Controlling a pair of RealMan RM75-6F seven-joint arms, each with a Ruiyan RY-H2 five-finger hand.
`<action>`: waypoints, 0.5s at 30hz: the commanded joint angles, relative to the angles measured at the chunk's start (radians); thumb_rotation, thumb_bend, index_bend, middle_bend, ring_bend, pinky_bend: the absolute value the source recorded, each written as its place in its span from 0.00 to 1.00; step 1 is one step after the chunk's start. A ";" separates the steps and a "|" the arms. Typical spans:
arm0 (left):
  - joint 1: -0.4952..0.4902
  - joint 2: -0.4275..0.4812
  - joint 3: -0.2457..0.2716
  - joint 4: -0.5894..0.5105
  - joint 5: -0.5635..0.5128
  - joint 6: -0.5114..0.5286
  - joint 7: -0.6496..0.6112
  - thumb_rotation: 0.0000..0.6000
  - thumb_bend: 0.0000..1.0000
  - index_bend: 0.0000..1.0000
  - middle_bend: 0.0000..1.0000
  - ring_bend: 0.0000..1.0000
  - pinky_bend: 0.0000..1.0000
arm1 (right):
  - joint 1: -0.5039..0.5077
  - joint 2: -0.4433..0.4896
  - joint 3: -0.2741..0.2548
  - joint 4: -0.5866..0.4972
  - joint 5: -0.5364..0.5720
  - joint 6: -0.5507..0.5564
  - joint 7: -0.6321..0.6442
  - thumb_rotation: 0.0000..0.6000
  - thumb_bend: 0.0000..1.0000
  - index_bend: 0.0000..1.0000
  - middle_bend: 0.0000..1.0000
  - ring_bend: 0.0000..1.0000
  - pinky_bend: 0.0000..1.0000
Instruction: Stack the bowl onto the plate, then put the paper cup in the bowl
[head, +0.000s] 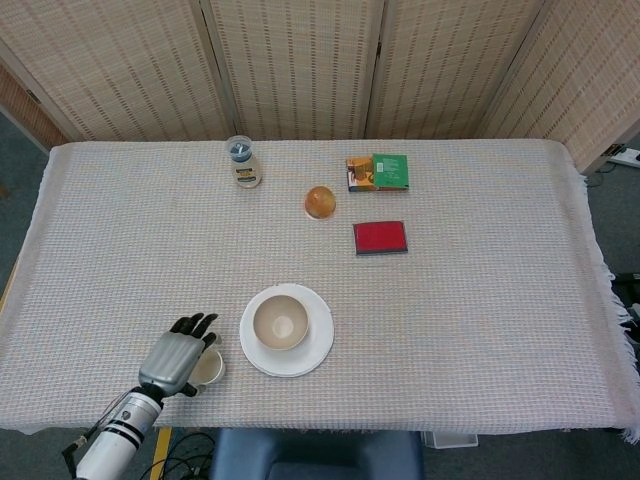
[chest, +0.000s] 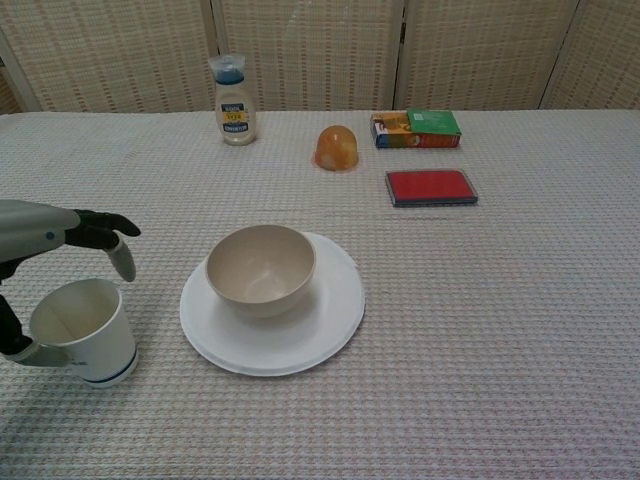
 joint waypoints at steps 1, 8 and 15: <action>-0.007 -0.007 -0.003 0.007 -0.003 -0.007 -0.003 1.00 0.18 0.29 0.07 0.00 0.14 | 0.000 0.001 -0.001 0.001 -0.002 0.001 0.003 1.00 0.18 0.08 0.09 0.00 0.00; -0.015 -0.009 -0.001 0.006 -0.007 -0.002 0.001 1.00 0.18 0.33 0.07 0.00 0.14 | 0.001 0.000 -0.001 0.002 -0.004 0.001 0.006 1.00 0.18 0.08 0.09 0.00 0.00; -0.007 -0.008 0.013 0.002 -0.001 0.017 0.005 1.00 0.18 0.39 0.07 0.00 0.14 | 0.000 0.000 -0.003 0.000 -0.009 0.007 0.004 1.00 0.18 0.09 0.09 0.00 0.00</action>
